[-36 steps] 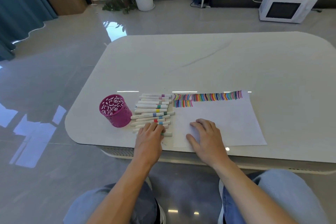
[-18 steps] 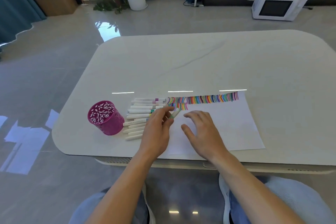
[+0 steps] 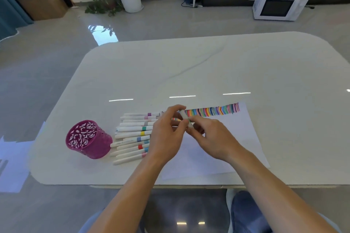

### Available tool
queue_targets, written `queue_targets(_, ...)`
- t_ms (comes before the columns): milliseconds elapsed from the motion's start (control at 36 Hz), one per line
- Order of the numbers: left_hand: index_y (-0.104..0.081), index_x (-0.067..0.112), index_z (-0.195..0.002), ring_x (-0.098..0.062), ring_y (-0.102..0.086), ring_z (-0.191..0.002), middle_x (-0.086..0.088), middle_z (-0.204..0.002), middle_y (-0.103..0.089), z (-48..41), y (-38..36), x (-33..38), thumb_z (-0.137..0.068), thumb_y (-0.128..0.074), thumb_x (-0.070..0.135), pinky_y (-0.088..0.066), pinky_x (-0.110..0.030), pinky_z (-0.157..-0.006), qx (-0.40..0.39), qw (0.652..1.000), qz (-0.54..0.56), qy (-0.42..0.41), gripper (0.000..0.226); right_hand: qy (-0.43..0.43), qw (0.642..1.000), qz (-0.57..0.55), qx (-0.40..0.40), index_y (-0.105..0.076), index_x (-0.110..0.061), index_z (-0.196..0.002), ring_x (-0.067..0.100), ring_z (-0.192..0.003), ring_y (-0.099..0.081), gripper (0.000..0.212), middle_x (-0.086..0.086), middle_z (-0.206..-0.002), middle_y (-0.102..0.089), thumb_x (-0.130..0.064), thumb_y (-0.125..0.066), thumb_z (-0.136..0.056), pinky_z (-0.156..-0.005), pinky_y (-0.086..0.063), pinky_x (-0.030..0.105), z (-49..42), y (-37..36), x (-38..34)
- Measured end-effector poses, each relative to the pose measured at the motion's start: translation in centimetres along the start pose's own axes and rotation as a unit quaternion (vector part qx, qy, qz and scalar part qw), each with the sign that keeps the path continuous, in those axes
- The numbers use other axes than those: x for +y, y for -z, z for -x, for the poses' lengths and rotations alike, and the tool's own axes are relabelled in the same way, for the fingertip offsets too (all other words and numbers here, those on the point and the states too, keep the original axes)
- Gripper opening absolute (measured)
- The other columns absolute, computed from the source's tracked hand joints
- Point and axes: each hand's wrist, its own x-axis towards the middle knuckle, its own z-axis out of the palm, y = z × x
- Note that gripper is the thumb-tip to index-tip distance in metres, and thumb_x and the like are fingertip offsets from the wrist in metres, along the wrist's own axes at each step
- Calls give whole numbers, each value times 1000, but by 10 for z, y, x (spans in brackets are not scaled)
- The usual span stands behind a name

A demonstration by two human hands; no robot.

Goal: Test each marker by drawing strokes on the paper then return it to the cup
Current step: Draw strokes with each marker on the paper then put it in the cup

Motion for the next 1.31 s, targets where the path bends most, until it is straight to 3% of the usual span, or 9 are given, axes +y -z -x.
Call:
queue_targets(111,-54,38,-99,-6,-69,-79,15,-85,-66,-3,-7,-9,-95,-66,31,-59,-27,-71,-14,997,-66,34,15,-3,999,50,-2,-64,-25,-135,12,-107,-59,31,-8,-120,-64,-27,-51,-107,-91,-52,33,0,9,12)
queue_targets(222,-56,36,-94,-7,-62,-74,11,-79,-64,-7,-8,-18,-100,-54,38,-54,-30,-68,-110,977,-182,14,6,-2,994,106,-27,-64,-24,-129,11,-101,-56,27,-9,-114,-59,-29,-49,-108,-86,-50,31,2,12,24)
queue_targets(306,-61,32,-105,-4,-58,-81,14,-88,-61,-13,-7,-23,-104,-44,34,-48,-26,-72,-176,949,-260,-17,17,-2,992,119,-31,-65,-25,-120,11,-91,-56,24,-11,-103,-57,-37,-48,-107,-80,-50,31,1,9,29)
queue_targets(444,-59,27,-110,-4,-56,-88,12,-97,-60,-16,-6,-29,-107,-41,25,-46,-20,-75,-239,925,-296,-19,19,4,984,176,-40,-61,-27,-105,10,-79,-57,30,-12,-93,-63,-54,-46,-104,-68,-47,28,-3,5,36)
queue_targets(694,-62,22,-100,-3,-52,-74,12,-78,-54,-21,3,-29,-106,-42,25,-36,-13,-63,-219,935,-277,-37,21,43,977,209,-30,-44,-28,-90,13,-55,-46,39,-12,-68,-50,-61,-31,-103,-51,-26,26,-6,-4,37)
queue_targets(861,-68,27,-99,1,-56,-75,16,-72,-59,-17,8,-32,-104,-47,25,-39,-8,-63,-205,946,-252,-22,21,74,975,210,-23,-41,-28,-85,15,-50,-49,43,-10,-61,-53,-64,-25,-100,-50,-29,28,-6,-6,36)
queue_targets(1028,-71,29,-101,-1,-63,-72,16,-72,-64,-13,12,-34,-103,-52,26,-50,-15,-65,-209,950,-230,15,19,89,972,217,-14,-49,-25,-84,16,-50,-52,50,-8,-61,-58,-65,-24,-101,-50,-39,30,-6,-11,39)
queue_targets(1167,-73,29,-101,1,-64,-66,13,-71,-66,-10,14,-34,-102,-55,25,-49,-10,-60,-204,956,-205,45,18,97,971,217,-12,-45,-28,-81,15,-46,-47,48,-11,-57,-48,-66,-23,-99,-48,-32,28,-7,-15,38)
queue_targets(1306,-74,27,-101,0,-64,-62,10,-71,-67,-9,14,-32,-101,-56,22,-50,-11,-57,-197,963,-173,68,18,91,972,218,-8,-50,-27,-81,17,-47,-49,51,-7,-56,-54,-67,-24,-99,-48,-37,30,-7,-15,38)
